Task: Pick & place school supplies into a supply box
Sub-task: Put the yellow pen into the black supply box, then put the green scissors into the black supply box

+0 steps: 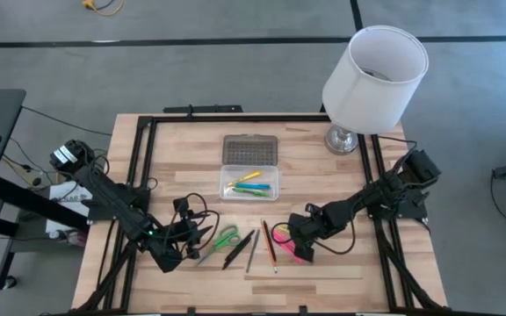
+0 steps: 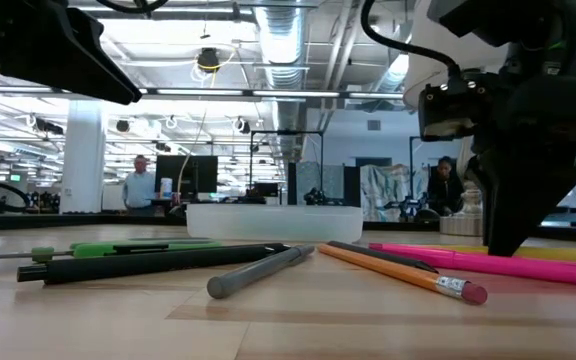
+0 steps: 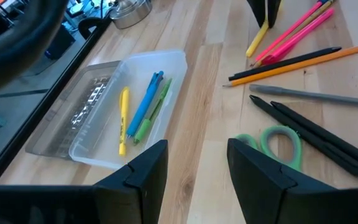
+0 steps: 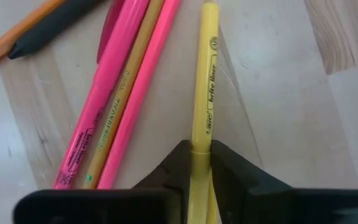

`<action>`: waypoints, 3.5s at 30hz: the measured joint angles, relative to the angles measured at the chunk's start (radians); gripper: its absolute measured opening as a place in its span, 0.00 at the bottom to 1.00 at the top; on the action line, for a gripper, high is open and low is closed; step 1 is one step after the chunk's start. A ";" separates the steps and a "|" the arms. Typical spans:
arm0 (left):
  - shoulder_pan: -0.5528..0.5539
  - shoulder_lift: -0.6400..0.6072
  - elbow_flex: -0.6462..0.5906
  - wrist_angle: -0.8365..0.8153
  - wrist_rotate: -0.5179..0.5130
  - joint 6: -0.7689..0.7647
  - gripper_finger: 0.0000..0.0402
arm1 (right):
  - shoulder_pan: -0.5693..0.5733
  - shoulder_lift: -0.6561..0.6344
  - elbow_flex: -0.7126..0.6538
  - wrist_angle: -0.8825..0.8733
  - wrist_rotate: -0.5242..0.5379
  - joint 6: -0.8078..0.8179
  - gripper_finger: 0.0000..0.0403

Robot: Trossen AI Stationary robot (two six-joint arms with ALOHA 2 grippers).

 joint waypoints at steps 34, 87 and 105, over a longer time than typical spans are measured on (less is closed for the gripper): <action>0.000 0.000 0.000 -0.001 -0.009 0.001 0.40 | -0.004 0.006 0.075 -0.104 0.275 -0.175 0.04; -0.011 -0.001 0.001 -0.027 0.021 -0.026 0.40 | -0.491 0.164 0.284 0.238 0.112 -0.769 0.18; -0.011 0.001 0.001 -0.010 0.197 -0.146 0.40 | -0.308 -0.035 0.284 0.185 0.118 -0.809 0.31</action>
